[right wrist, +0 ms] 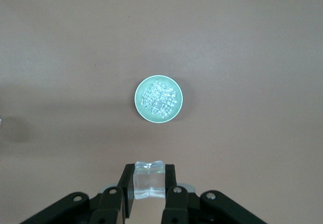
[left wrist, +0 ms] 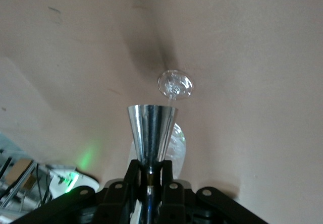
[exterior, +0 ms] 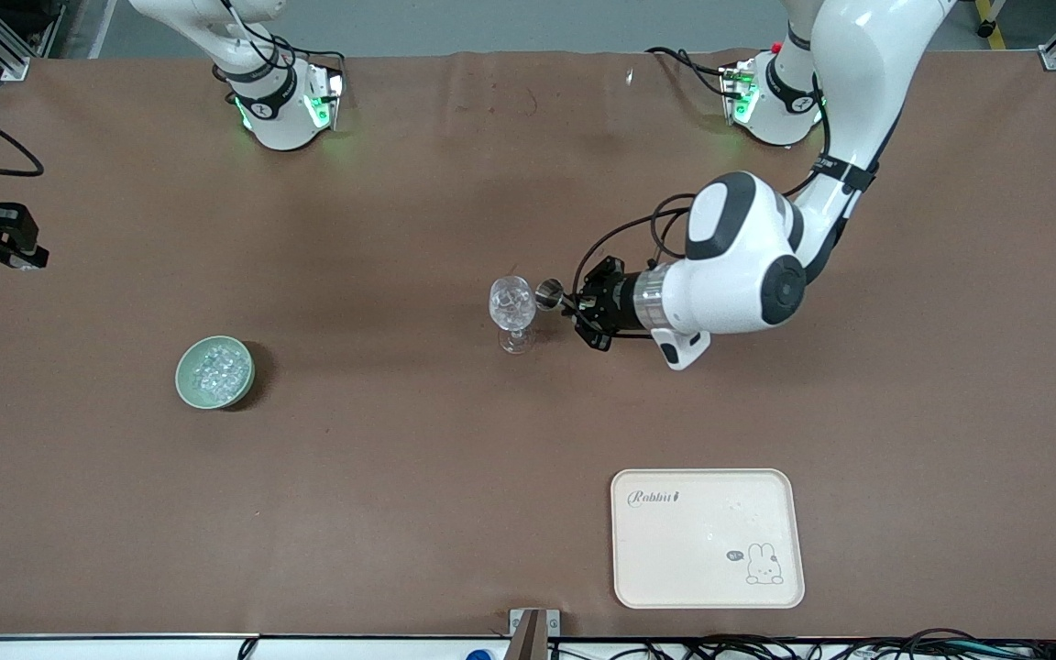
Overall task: Pour wine and add ice with both arms
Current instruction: 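Tilt the jigger over the glass rim with the left gripper to pour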
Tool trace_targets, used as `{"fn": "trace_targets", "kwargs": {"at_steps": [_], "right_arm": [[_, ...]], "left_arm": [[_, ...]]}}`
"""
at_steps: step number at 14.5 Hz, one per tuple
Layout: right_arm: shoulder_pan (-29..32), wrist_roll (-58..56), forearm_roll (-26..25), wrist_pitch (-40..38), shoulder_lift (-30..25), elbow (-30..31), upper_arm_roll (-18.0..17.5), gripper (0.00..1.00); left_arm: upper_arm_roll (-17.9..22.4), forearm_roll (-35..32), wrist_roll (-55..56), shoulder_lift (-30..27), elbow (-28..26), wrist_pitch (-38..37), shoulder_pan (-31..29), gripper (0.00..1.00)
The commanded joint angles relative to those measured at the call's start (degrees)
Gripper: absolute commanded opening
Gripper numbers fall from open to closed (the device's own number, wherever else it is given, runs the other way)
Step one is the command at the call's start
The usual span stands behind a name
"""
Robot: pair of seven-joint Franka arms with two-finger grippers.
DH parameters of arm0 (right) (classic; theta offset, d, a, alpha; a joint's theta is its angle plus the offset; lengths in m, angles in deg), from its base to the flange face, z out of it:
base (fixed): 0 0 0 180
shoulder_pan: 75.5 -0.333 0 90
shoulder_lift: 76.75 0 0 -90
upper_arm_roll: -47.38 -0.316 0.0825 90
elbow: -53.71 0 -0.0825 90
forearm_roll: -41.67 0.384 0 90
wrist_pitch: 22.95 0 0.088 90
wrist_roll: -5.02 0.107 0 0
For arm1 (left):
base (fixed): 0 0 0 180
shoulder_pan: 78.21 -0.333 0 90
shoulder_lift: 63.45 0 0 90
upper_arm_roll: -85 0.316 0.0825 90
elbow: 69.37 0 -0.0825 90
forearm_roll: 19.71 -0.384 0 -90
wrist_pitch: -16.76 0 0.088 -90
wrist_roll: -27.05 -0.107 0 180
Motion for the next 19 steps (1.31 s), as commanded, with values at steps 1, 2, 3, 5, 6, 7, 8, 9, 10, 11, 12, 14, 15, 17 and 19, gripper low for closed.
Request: {"fn": "trace_targets", "kwargs": {"at_steps": [1, 2, 3, 5, 6, 7, 8, 9, 10, 11, 12, 14, 15, 17, 19], "right_arm": [[0.6, -0.4, 0.8, 0.3, -1.6, 1.8, -0.4, 0.02], [0.5, -0.4, 0.8, 0.4, -1.5, 1.8, -0.5, 0.02], [0.4, -0.4, 0.8, 0.5, -1.5, 1.8, -0.5, 0.03], [0.4, -0.4, 0.8, 0.7, -1.5, 1.7, -0.6, 0.03], [0.3, -0.4, 0.8, 0.5, -1.5, 1.7, -0.6, 0.03], [0.3, -0.4, 0.8, 0.5, -1.5, 1.6, -0.6, 0.03], [0.3, -0.4, 0.8, 0.5, -1.6, 1.5, -0.6, 0.03], [0.3, -0.4, 0.8, 0.4, -1.5, 1.5, -0.6, 0.03], [0.2, -0.4, 0.8, 0.4, -1.5, 1.5, -0.7, 0.03], [0.2, -0.4, 0.8, 0.5, -1.5, 1.5, -0.7, 0.03], [0.1, -0.3, 0.8, 0.4, -1.5, 1.8, -0.8, 0.03], [0.1, -0.4, 0.8, 0.4, -1.5, 1.8, -0.8, 0.03], [0.1, -0.3, 0.8, 0.4, -1.6, 1.8, -0.8, 0.03], [0.2, -0.4, 0.8, 0.3, -1.6, 1.8, -0.8, 0.03], [0.2, -0.4, 0.7, 0.4, -1.6, 1.8, -0.8, 0.03]], "left_arm": [[0.4, -4.7, 5.1, -0.9, 1.0, 0.3, 1.8, 0.01], [0.4, -5.4, 6.0, -0.9, 1.1, 0.3, 2.6, 0.01], [0.5, -6.3, 6.6, -0.9, 1.1, 0.4, 4.1, 0.01], [0.5, -9.6, 8.9, -0.8, 1.2, 0.6, 4.8, 0.00], [0.4, -11.2, 10.1, -0.7, 1.8, 0.6, 5.5, 0.00], [0.5, -12.6, 11.2, -0.5, 2.4, 0.6, 6.2, 0.00], [0.5, -13.5, 12.4, -0.4, 2.6, 0.6, 6.4, 0.01], [0.4, -14.2, 13.1, -0.4, 2.6, 0.6, 6.4, 0.00], [0.5, -14.4, 13.7, -0.3, 2.7, 0.6, 6.9, 0.00], [0.9, -14.4, 13.9, -0.3, 2.7, 0.6, 7.6, 0.00], [1.0, -14.5, 13.9, -0.3, 2.7, 0.7, 7.7, 0.00], [0.9, -17.0, 15.0, -0.3, 2.7, 0.7, 8.1, 0.00], [0.8, -18.9, 16.6, -0.2, 2.7, 0.7, 8.4, 0.00], [0.7, -21.4, 18.9, 0.6, 3.6, 0.7, 8.6, 0.00], [0.8, -23.1, 20.7, 1.4, 4.8, 0.7, 9.4, 0.00]]}}
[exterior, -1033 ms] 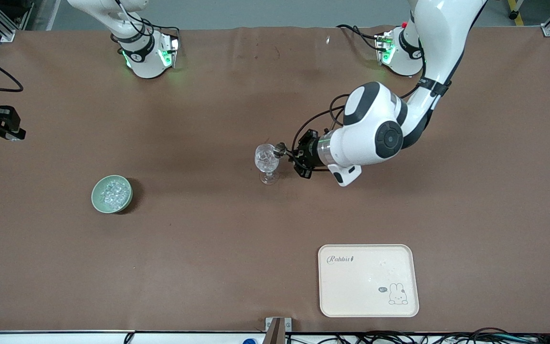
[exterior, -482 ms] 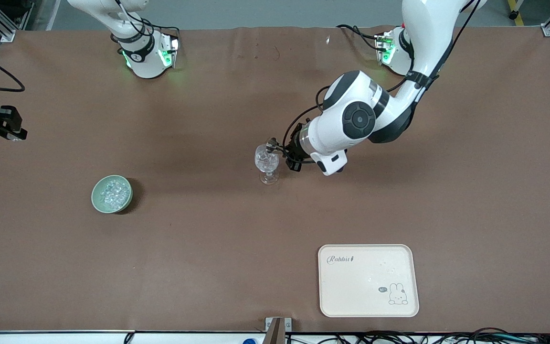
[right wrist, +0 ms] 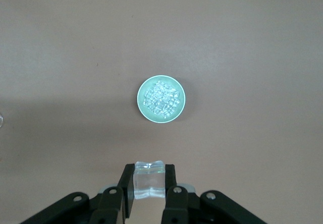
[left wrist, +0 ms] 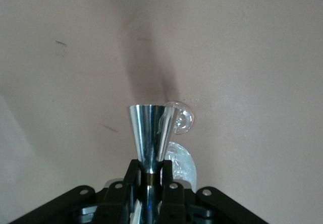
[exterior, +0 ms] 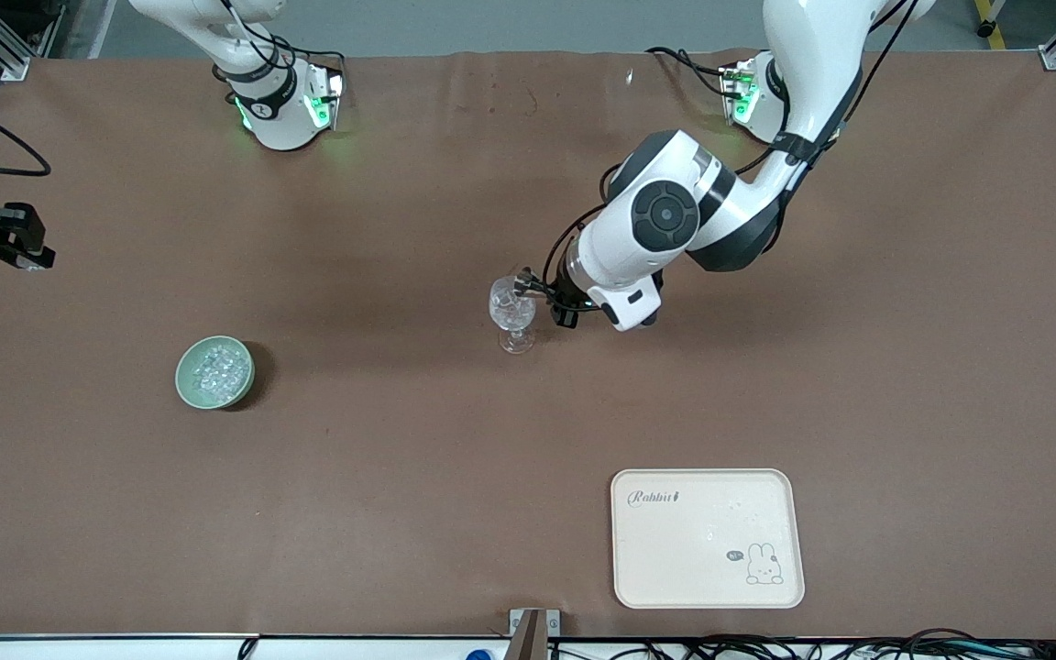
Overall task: Pour wine and add ice with both arms
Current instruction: 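Tilt the jigger over the glass rim with the left gripper to pour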
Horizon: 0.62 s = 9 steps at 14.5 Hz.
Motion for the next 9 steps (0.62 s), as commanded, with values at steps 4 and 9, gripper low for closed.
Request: {"fn": "trace_targets", "kwargs": {"at_steps": [4, 9], "right_arm": [[0.3, -0.4, 0.6, 0.9, -1.6, 1.4, -0.2, 0.03], [0.3, -0.4, 0.6, 0.9, -1.6, 1.5, -0.2, 0.03]], "left_arm": [[0.3, -7.7, 7.3, 1.5, 2.9, 0.0, 2.3, 0.00], [0.4, -12.7, 11.5, 1.9, 3.0, 0.0, 3.8, 0.00]]}}
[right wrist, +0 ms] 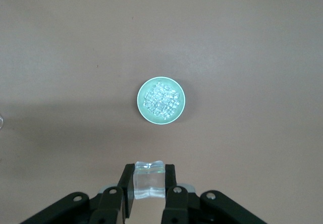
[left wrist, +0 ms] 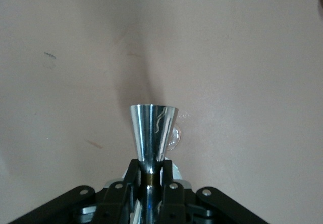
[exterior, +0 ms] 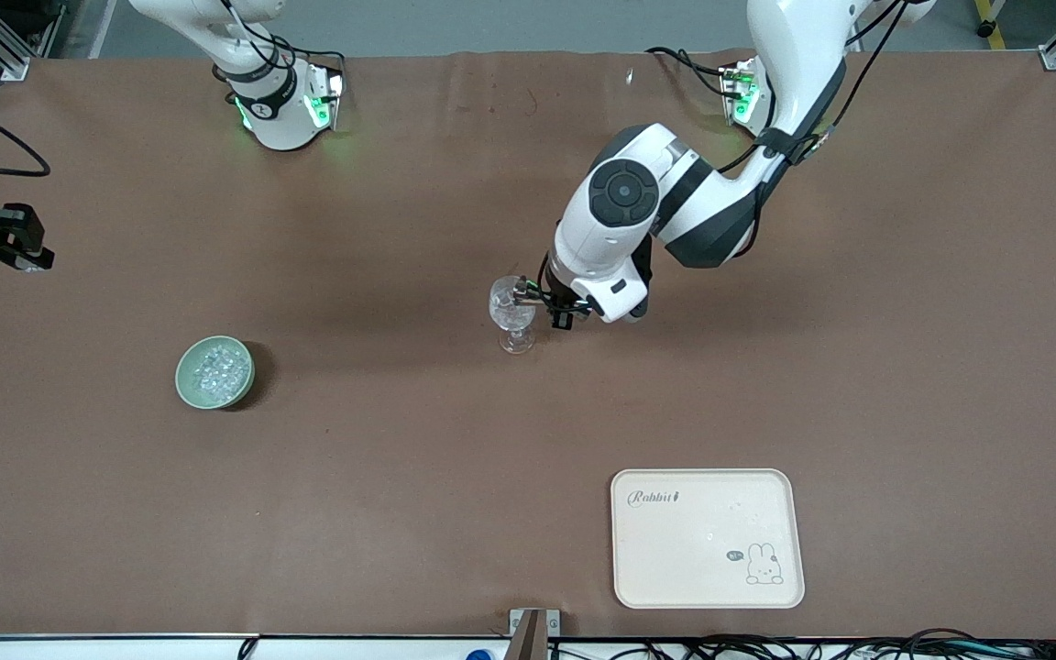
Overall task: Pour wine and add ice with both arms
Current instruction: 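Tilt the jigger over the glass rim with the left gripper to pour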
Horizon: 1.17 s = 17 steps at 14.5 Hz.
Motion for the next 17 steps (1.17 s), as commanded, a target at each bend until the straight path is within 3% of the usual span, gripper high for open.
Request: {"fn": "trace_targets", "kwargs": {"at_steps": [1, 9, 17], "right_arm": [[0.3, -0.4, 0.6, 0.6, -1.7, 1.5, -0.2, 0.03], [0.3, -0.4, 0.0, 1.0, -1.7, 1.7, -0.2, 0.03], [0.2, -0.4, 0.0, 1.2, -1.7, 1.7, -0.2, 0.03]], "left_arm": [[0.4, -3.4, 2.4, 0.6, 1.5, -0.2, 1.6, 0.00], [0.4, -8.9, 3.9, 0.6, 1.4, -0.3, 3.0, 0.00], [0.2, -8.4, 0.7, -0.1, 2.7, -3.7, 2.5, 0.01]]}}
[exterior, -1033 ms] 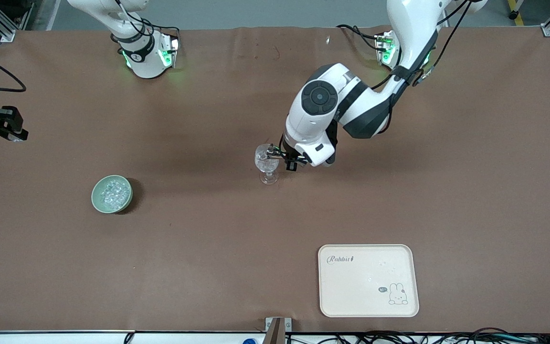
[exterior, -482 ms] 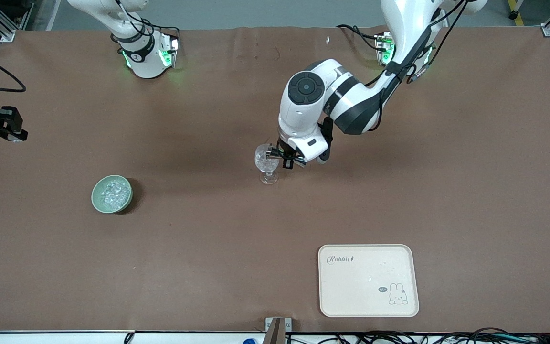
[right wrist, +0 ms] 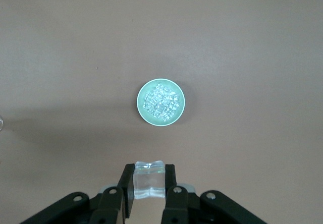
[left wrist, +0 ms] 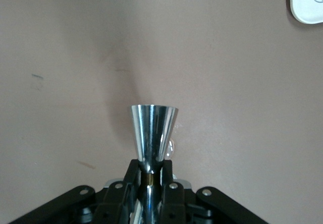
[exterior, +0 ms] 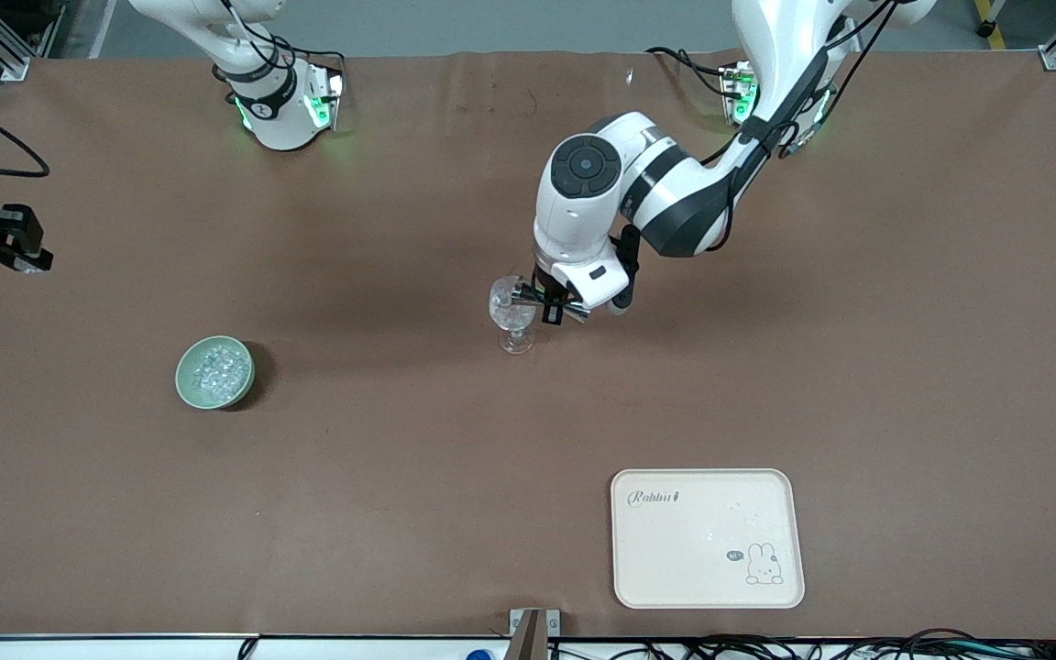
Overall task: Pour wine and add ice with both arms
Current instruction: 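Tilt the jigger over the glass rim with the left gripper to pour, then withdraw the jigger with the left gripper while the right gripper carries ice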
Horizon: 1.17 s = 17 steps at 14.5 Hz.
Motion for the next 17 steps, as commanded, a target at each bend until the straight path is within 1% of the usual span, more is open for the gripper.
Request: {"fn": "trace_targets", "kwargs": {"at_steps": [1, 2, 4, 6, 8, 12, 14, 15, 17], "right_arm": [[0.1, -0.4, 0.1, 1.1, -1.7, 1.7, -0.3, 0.03], [0.1, -0.4, 0.1, 1.2, -1.7, 1.8, -0.3, 0.03], [0.1, -0.3, 0.1, 1.2, -1.7, 1.8, -0.3, 0.03], [0.1, -0.3, 0.1, 1.2, -1.5, 1.8, -0.4, 0.02], [-0.1, 0.7, 0.3, 1.0, -1.5, 1.8, -0.4, 0.01], [-5.8, 9.2, 0.2, 2.8, -0.8, 1.7, -0.4, 0.00], [-10.5, 16.2, 0.1, 4.3, 1.3, 1.3, -0.4, 0.00], [-12.4, 19.5, 0.1, 5.3, 2.6, 1.2, -0.4, 0.00], [-16.8, 25.1, 0.1, 7.6, 5.6, 1.2, -0.4, 0.00]], "left_arm": [[-0.1, -0.3, -0.9, 0.0, 3.3, -2.8, 0.0, 0.01], [-0.1, 1.5, -1.3, 0.1, 3.6, -2.9, -0.2, 0.00], [0.0, 9.3, -6.6, 0.2, 3.6, -2.9, -0.6, 0.00], [0.0, 17.4, -14.0, -0.1, 3.6, -2.9, -3.1, 0.00], [-0.1, 23.0, -19.1, -0.3, 3.7, -2.9, -6.0, 0.01], [-0.1, 36.5, -28.7, 0.2, 5.7, -2.9, -12.7, 0.01], [-0.1, 42.7, -34.1, 0.9, 6.5, -2.8, -16.7, 0.01], [-0.1, 45.9, -36.8, 2.3, 8.0, -2.8, -19.2, 0.01], [-0.1, 52.0, -38.5, 5.7, 11.8, -2.7, -23.6, 0.01]]}}
